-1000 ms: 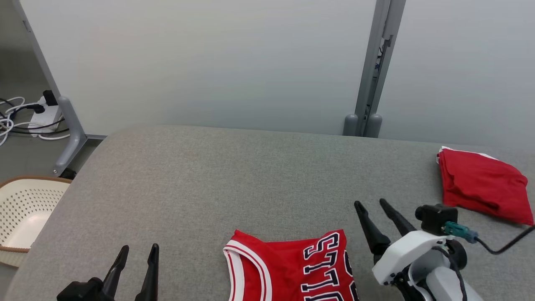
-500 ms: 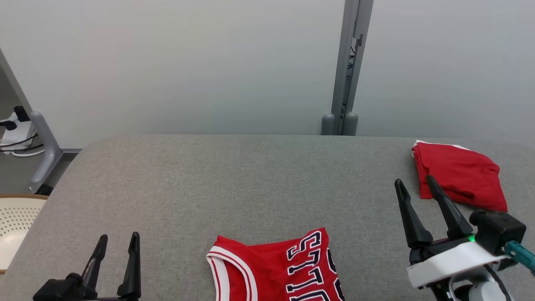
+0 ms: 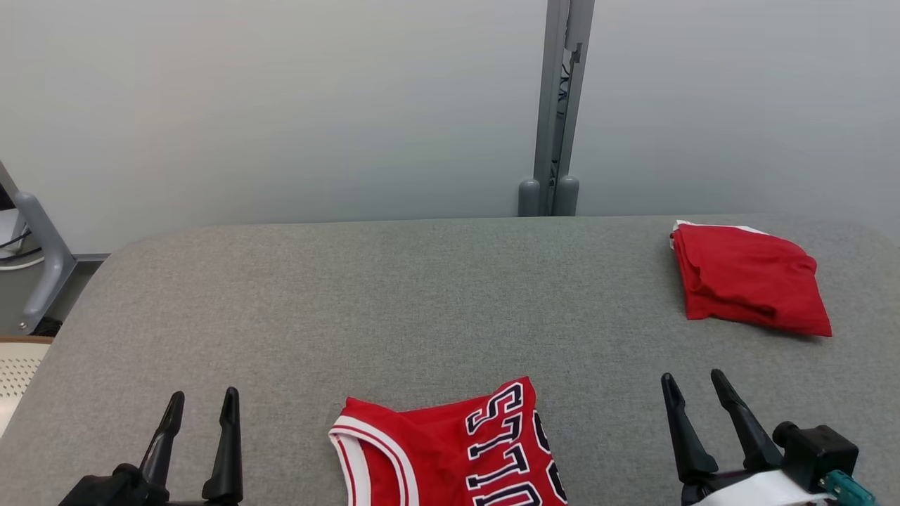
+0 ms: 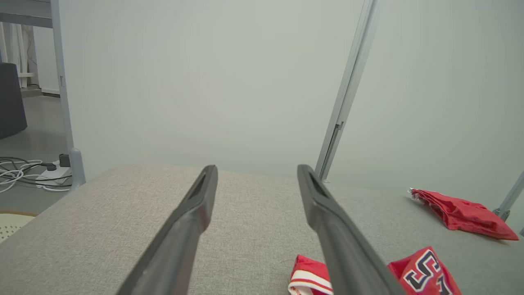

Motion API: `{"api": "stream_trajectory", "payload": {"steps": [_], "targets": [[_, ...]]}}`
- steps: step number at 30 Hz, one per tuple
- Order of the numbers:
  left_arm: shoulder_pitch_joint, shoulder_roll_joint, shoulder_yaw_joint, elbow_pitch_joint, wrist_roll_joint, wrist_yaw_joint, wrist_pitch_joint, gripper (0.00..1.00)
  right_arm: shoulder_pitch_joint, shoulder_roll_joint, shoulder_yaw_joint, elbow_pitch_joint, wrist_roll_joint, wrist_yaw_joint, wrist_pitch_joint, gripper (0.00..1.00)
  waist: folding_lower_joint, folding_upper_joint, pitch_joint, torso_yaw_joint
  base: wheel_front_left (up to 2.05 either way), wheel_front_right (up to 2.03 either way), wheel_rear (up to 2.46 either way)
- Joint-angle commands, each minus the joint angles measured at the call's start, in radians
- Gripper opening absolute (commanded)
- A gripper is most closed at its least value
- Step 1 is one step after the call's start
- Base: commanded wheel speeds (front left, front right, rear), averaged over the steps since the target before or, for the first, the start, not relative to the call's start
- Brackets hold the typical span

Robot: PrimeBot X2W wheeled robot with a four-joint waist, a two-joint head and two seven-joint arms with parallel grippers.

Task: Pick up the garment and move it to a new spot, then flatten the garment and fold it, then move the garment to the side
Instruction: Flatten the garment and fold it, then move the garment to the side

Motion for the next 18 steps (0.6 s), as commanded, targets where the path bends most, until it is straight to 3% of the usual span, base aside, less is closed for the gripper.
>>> {"api": "stream_trajectory", "payload": {"steps": [1, 15, 18], "targets": [[-0.008, 0.002, 0.005, 0.002, 0.007, -0.004, 0.000, 1.00, -0.015, -0.003, 0.000, 0.003, 0.002, 0.001, -0.006, 1.00, 0.0000, -0.0001, 0.000, 0.001, 0.00, 0.00, 0.00], [-0.023, -0.020, 0.009, 0.024, 0.030, -0.027, 0.000, 1.00, -0.048, 0.003, 0.012, 0.079, 0.001, 0.001, -0.013, 1.00, 0.0000, -0.0001, -0.003, 0.036, 0.00, 0.00, 0.00], [-0.025, -0.021, 0.009, 0.027, 0.031, -0.028, 0.000, 1.00, -0.066, 0.005, 0.045, 0.118, 0.012, 0.001, 0.035, 1.00, 0.0000, -0.0001, -0.002, 0.044, 0.00, 0.00, 0.00]]}}
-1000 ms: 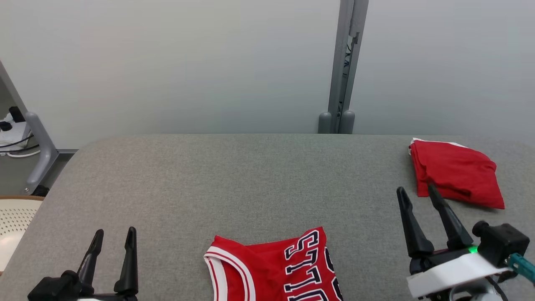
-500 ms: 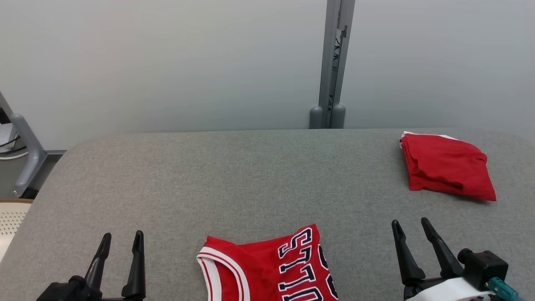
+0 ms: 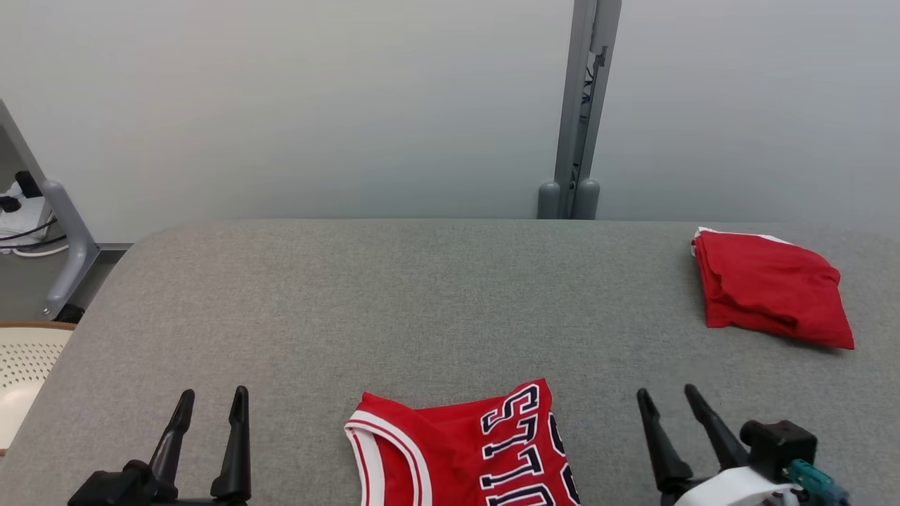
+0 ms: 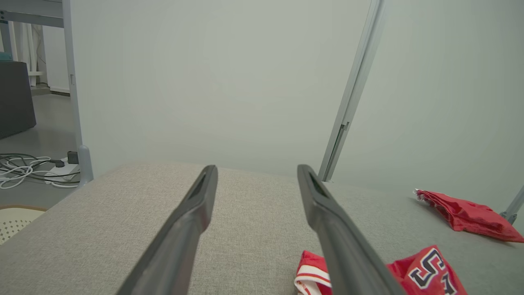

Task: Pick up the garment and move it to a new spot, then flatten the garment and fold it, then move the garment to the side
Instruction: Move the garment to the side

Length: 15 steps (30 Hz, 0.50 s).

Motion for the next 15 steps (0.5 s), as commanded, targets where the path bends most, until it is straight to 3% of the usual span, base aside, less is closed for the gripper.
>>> {"api": "stream_trajectory", "payload": {"steps": [1, 9, 15], "targets": [[-0.010, 0.001, 0.004, 0.003, 0.007, -0.004, 0.000, 1.00, -0.027, -0.003, 0.023, 0.024, 0.017, 0.001, 0.036, 1.00, 0.0000, 0.0000, 0.001, 0.006, 0.00, 0.00, 0.00], [-0.020, 0.000, -0.004, 0.014, 0.009, -0.008, 0.000, 1.00, -0.132, -0.013, 0.120, 0.171, 0.153, 0.001, 0.306, 1.00, 0.0000, 0.0000, -0.004, 0.052, 0.00, 0.00, 0.00], [-0.021, 0.000, -0.011, 0.024, 0.005, -0.011, 0.000, 1.00, -0.158, -0.012, 0.164, 0.248, 0.214, 0.001, 0.409, 1.00, 0.0000, 0.0000, -0.002, 0.095, 0.00, 0.00, 0.00]]}}
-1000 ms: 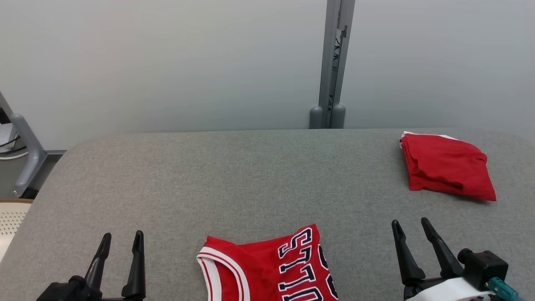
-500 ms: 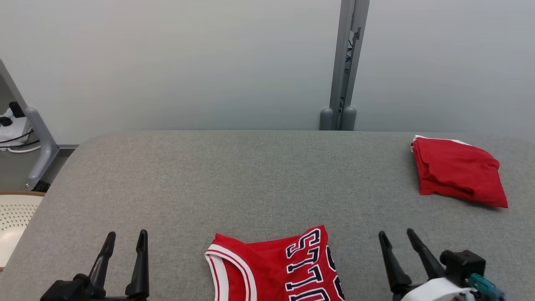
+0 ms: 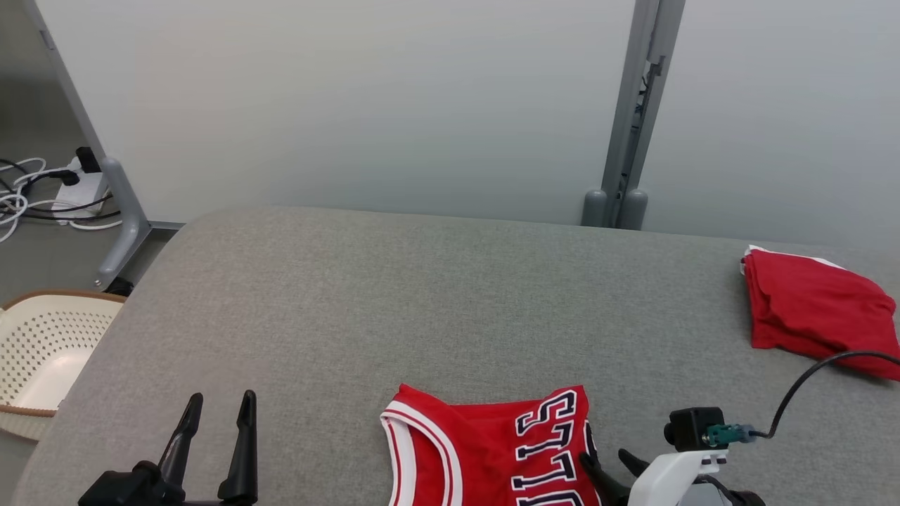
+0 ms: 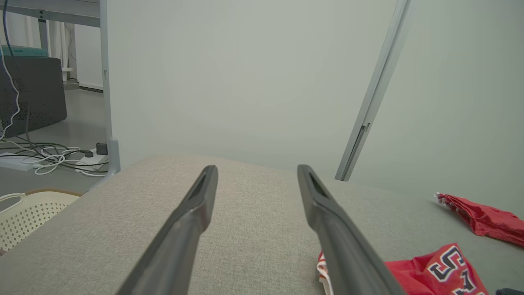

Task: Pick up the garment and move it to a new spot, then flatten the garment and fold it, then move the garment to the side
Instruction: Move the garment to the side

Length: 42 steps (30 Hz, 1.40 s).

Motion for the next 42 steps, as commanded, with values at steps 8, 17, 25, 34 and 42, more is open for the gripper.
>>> {"api": "stream_trajectory", "payload": {"steps": [8, 17, 25, 34, 42], "targets": [[-0.017, 0.013, -0.002, 0.008, -0.009, -0.006, 0.000, 1.00, -0.031, -0.010, 0.014, 0.119, 0.026, 0.001, 0.106, 1.00, 0.0000, -0.0001, 0.004, 0.059, 0.00, 0.00, 0.00], [-0.019, 0.019, -0.006, 0.010, -0.009, -0.006, 0.000, 1.00, -0.062, 0.000, -0.028, 0.189, -0.018, 0.000, 0.095, 1.00, 0.0000, -0.0001, 0.006, 0.083, 0.00, 0.00, 0.00], [-0.025, 0.027, -0.011, 0.014, -0.010, -0.006, 0.000, 1.00, -0.076, 0.012, -0.033, 0.240, 0.038, 0.000, 0.119, 0.56, 0.0000, -0.0001, 0.011, 0.080, 0.00, 0.00, 0.00], [-0.026, 0.034, -0.020, 0.020, -0.012, -0.007, 0.000, 1.00, -0.113, 0.016, 0.014, 0.262, 0.098, 0.001, 0.072, 0.00, 0.0000, -0.0001, 0.010, 0.081, 0.00, 0.00, 0.00], [-0.018, 0.032, -0.025, 0.016, -0.011, -0.007, 0.000, 1.00, -0.161, 0.012, 0.047, 0.236, 0.096, 0.001, -0.045, 0.00, 0.0000, -0.0001, 0.003, 0.066, 0.00, 0.00, 0.00]]}}
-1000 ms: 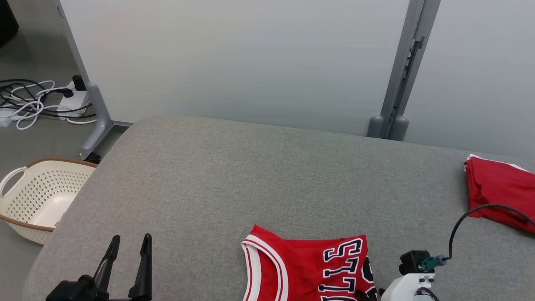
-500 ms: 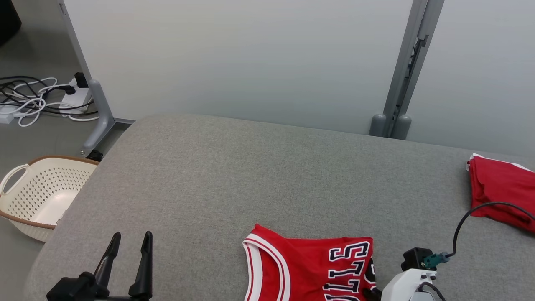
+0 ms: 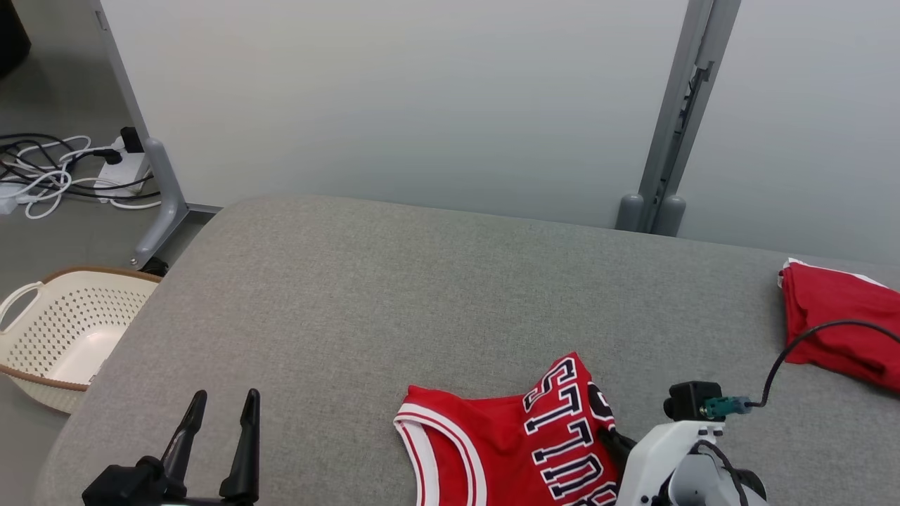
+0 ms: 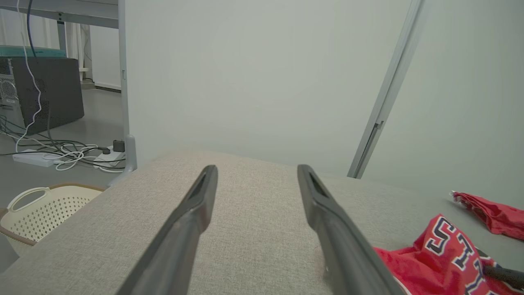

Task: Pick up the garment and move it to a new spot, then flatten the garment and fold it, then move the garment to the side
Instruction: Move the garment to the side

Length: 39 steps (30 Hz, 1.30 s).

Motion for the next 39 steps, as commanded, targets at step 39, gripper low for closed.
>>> {"api": "stream_trajectory", "payload": {"steps": [39], "targets": [[-0.199, 0.230, -0.147, -0.173, -0.166, -0.002, 0.000, 1.00, -0.780, -0.254, -0.228, 0.261, -0.061, 0.001, -0.283, 0.00, 0.0000, 0.0000, 0.490, -0.238, 0.00, 0.00, 0.00]]}}
